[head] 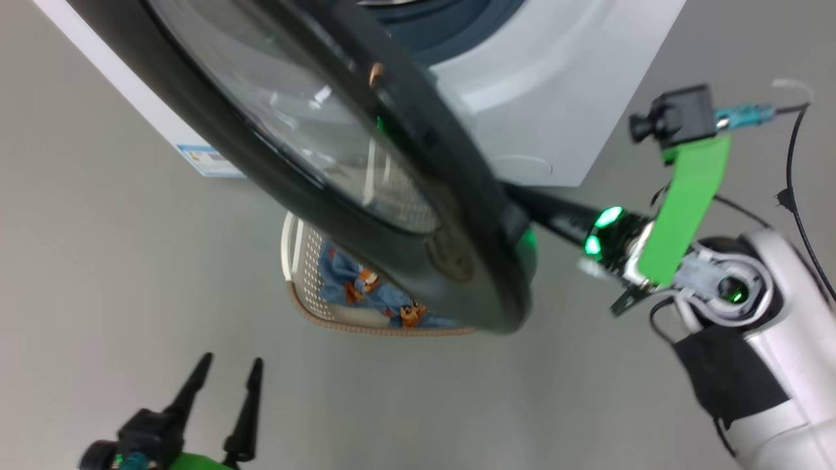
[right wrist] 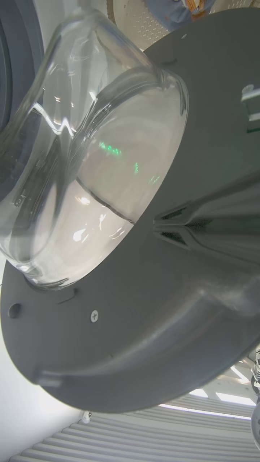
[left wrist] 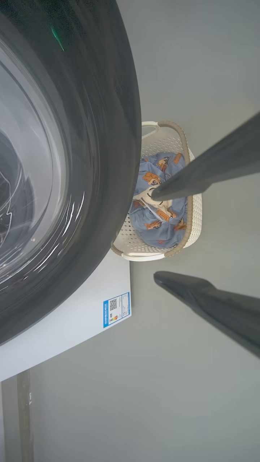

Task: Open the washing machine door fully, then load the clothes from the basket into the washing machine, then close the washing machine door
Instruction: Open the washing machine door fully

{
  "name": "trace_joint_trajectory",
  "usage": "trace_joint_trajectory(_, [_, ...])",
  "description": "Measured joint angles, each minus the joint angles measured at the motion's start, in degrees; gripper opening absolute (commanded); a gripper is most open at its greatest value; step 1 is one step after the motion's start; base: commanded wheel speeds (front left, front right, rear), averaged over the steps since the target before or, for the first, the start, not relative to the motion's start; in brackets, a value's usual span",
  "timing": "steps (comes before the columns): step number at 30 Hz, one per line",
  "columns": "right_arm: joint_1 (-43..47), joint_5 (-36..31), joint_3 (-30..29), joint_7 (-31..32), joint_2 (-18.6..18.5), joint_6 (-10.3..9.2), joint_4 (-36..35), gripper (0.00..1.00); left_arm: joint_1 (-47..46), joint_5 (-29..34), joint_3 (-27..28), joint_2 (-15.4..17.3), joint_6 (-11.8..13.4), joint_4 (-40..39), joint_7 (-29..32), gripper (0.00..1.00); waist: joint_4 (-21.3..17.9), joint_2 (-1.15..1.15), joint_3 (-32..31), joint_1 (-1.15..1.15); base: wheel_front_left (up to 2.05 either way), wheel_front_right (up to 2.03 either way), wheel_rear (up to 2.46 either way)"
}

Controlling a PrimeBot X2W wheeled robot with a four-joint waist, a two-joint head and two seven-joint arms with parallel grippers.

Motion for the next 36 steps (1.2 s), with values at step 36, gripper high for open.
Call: trace_joint_trajectory(36, [8.86,-3.25,21.03,-20.29,9.26,0.0,9.26,0.0,-0.74,-4.02,-5.3,-4.34,0.0,-2.36,0.0,1.0,7.36,0.0,-14.45,0.0,0.0,0.0,0.0])
